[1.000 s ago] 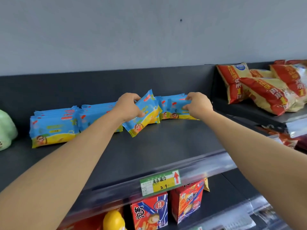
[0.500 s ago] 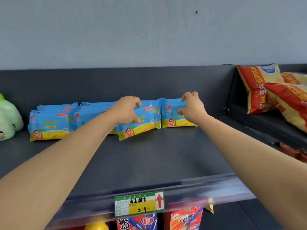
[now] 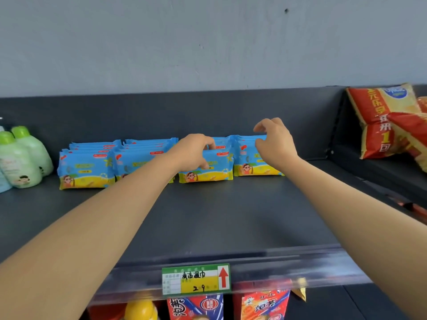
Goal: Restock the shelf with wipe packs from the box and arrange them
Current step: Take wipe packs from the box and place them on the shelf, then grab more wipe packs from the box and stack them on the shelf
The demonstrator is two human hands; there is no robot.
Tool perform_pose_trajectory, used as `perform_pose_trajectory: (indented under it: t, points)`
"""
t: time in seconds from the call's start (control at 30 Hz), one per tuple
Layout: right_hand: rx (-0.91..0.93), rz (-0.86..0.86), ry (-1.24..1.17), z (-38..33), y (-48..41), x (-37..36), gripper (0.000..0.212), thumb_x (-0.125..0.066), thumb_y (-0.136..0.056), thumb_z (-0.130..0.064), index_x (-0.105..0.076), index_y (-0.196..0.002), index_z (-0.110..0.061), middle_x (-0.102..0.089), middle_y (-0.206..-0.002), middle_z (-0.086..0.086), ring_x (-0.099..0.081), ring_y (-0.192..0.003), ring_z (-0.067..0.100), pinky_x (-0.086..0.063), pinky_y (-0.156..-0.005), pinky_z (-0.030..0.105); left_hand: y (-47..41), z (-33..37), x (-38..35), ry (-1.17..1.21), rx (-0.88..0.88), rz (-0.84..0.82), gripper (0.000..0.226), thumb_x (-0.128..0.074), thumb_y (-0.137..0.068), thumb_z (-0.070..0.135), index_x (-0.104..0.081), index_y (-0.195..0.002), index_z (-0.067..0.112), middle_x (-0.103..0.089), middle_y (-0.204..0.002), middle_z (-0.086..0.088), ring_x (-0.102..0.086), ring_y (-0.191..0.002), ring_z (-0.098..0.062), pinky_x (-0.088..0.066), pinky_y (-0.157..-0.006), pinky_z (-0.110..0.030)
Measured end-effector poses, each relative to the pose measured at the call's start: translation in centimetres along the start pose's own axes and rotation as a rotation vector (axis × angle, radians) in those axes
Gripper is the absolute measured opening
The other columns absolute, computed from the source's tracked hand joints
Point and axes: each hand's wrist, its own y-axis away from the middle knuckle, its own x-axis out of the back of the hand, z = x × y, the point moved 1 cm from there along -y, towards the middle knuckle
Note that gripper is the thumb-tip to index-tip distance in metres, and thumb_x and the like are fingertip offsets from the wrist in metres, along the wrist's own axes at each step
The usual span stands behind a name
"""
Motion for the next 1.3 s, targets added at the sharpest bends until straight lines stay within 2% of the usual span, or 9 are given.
perform_pose_trajectory:
  t: [0.17,0.4,0.57,0.67,0.8,0.93,1.1,1.2,1.3]
  points:
    - [0.007,0.008,-0.027,-0.2,0.7,0.3,0.033,-0.046,-0.086,0.0,-0.057,-0.114,-0.014,-0.049,-0.125,0.003,-0.054,-0.1,0.018,-0.049,-0.083,0.034,-0.6,-0.4,-0.4,-0.14,-0.043,0.063,0.051,-0.073,-0.081,0.021,-0.052,-0.128,0.018,-0.051,-0.122,-0.003,-0.044,-0.118,-0.023,-0.038,-0.098,-0.037]
    - [0.028,0.029,-0.025,-0.5,1.9,0.4,0.03,-0.047,-0.086,0.0,-0.06,-0.111,-0.012,-0.054,-0.121,0.003,-0.048,-0.087,0.012,-0.038,-0.074,0.025,-0.5,-0.4,-1.4,-0.251,-0.112,0.172,0.047,-0.065,-0.084,0.01,-0.044,-0.125,0.017,-0.047,-0.126,-0.004,-0.041,-0.118,-0.022,-0.035,-0.098,-0.037]
    - [0.024,0.034,-0.023,-1.5,2.9,0.3,0.029,-0.047,-0.087,0.0,-0.061,-0.109,-0.011,-0.057,-0.116,0.002,-0.05,-0.084,0.012,-0.041,-0.072,0.026,0.2,0.0,-1.2,-0.31,-0.119,0.221,0.055,-0.066,-0.084,0.013,-0.041,-0.132,0.015,-0.046,-0.129,-0.005,-0.041,-0.119,-0.024,-0.037,-0.098,-0.038]
    - [0.019,0.055,-0.014,-2.2,3.6,0.4,0.027,-0.044,-0.089,-0.001,-0.063,-0.107,-0.01,-0.063,-0.108,0.003,-0.052,-0.082,0.013,-0.045,-0.072,0.027,1.4,0.9,-0.2,-0.263,-0.124,0.274,0.046,-0.062,-0.087,0.012,-0.045,-0.13,0.015,-0.047,-0.13,-0.005,-0.042,-0.12,-0.024,-0.037,-0.098,-0.037]
    - [-0.023,0.081,-0.02,-2.8,5.0,0.8,0.027,-0.044,-0.089,-0.002,-0.065,-0.103,-0.01,-0.069,-0.101,0.001,-0.055,-0.081,0.013,-0.05,-0.081,0.03,4.1,2.8,1.2,-0.035,-0.168,0.284,0.035,-0.058,-0.091,0.014,-0.05,-0.125,0.015,-0.055,-0.124,-0.003,-0.048,-0.115,-0.022,-0.04,-0.095,-0.035]
    - [-0.034,0.126,0.02,-3.0,7.8,2.1,0.025,-0.047,-0.088,-0.003,-0.067,-0.101,-0.009,-0.07,-0.098,0.003,-0.053,-0.081,0.013,-0.049,-0.084,0.033,7.0,5.3,1.6,0.187,-0.268,0.232,0.028,-0.061,-0.088,0.015,-0.058,-0.115,0.014,-0.06,-0.111,-0.002,-0.054,-0.105,-0.021,-0.044,-0.09,-0.033]
    - [-0.096,0.251,0.163,-0.9,15.0,6.2,0.019,-0.053,-0.087,-0.005,-0.069,-0.096,-0.011,-0.066,-0.089,0.003,-0.05,-0.077,0.011,-0.043,-0.075,0.03,10.7,10.6,-0.5,0.393,-0.509,0.095,0.02,-0.066,-0.084,0.018,-0.063,-0.104,0.016,-0.065,-0.096,0.002,-0.06,-0.091,-0.018,-0.049,-0.084,-0.035]
    - [-0.254,0.383,0.234,1.4,21.3,9.6,0.015,-0.056,-0.085,-0.005,-0.07,-0.088,-0.011,-0.065,-0.083,0.0,-0.051,-0.074,0.01,-0.037,-0.067,0.017,12.9,15.4,-3.7,0.475,-0.678,-0.055,0.018,-0.066,-0.082,0.019,-0.065,-0.1,0.016,-0.067,-0.092,0.002,-0.062,-0.088,-0.018,-0.05,-0.083,-0.036]
    - [-0.49,0.476,0.262,4.4,28.1,12.2,0.019,-0.054,-0.082,-0.004,-0.069,-0.091,-0.011,-0.064,-0.082,-0.001,-0.056,-0.076,0.015,-0.04,-0.068,0.023,15.3,20.1,-7.9,0.475,-0.767,-0.286,0.018,-0.068,-0.082,0.02,-0.065,-0.098,0.014,-0.064,-0.092,0.0,-0.061,-0.091,-0.022,-0.049,-0.081,-0.034]
